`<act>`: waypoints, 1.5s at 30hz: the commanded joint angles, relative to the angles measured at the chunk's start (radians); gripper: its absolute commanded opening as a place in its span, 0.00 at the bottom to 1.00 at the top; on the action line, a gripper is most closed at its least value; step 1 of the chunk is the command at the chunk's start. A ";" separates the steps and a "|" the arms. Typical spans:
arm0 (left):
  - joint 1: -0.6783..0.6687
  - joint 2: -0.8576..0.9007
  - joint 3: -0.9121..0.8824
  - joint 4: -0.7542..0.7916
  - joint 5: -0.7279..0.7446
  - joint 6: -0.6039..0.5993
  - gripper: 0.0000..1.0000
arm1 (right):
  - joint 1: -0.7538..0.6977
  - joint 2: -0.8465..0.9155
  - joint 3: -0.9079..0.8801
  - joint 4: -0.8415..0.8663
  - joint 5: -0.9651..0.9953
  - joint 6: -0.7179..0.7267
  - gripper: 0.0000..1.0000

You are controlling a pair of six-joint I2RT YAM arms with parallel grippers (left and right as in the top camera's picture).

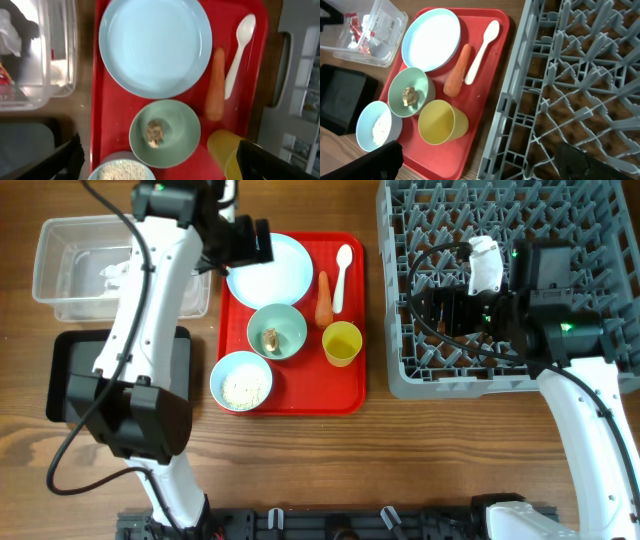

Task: Sort waste into correct bins and load items into the dishwasher rack
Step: 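Reach the left gripper to the green bowl and grasp its rim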

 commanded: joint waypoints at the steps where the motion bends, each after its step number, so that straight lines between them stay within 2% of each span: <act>1: -0.005 -0.008 0.002 -0.048 0.015 -0.033 0.98 | 0.004 -0.007 0.019 0.000 0.014 0.033 1.00; 8: -0.034 -0.008 0.000 -0.127 0.014 -0.032 0.94 | -0.019 -0.154 0.019 -0.013 0.058 0.032 1.00; 13: -0.130 -0.007 -0.017 -0.138 0.014 0.049 0.97 | -0.056 -0.289 0.019 -0.095 0.180 0.032 1.00; 17: -0.172 -0.007 -0.118 -0.084 -0.016 0.051 0.96 | -0.059 -0.339 0.019 -0.135 0.325 0.088 1.00; 20: -0.178 -0.007 -0.246 0.010 -0.014 0.050 0.92 | -0.058 -0.331 0.019 -0.138 0.321 0.090 1.00; 22: -0.181 -0.007 -0.298 0.051 -0.011 0.042 0.81 | -0.058 -0.314 0.019 -0.138 0.320 0.090 1.00; 28: -0.245 -0.007 -0.376 0.211 -0.024 0.081 0.82 | -0.058 -0.188 0.019 -0.126 0.247 0.090 0.99; 29: -0.249 -0.007 -0.390 0.237 -0.023 0.077 0.83 | -0.058 -0.170 0.019 -0.127 0.248 0.100 0.94; 31: -0.253 -0.007 -0.427 0.288 -0.011 0.069 0.82 | -0.058 -0.135 0.019 -0.127 0.248 0.116 0.93; 37: -0.253 -0.006 -0.493 0.381 -0.004 0.066 0.74 | -0.058 -0.104 0.019 -0.097 0.248 0.140 0.93; 41: -0.255 0.005 -0.524 0.431 -0.004 0.066 0.64 | -0.058 -0.104 0.019 -0.092 0.245 0.142 0.94; 45: -0.258 0.040 -0.525 0.446 -0.004 0.065 0.60 | -0.058 -0.104 0.019 -0.085 0.245 0.142 0.94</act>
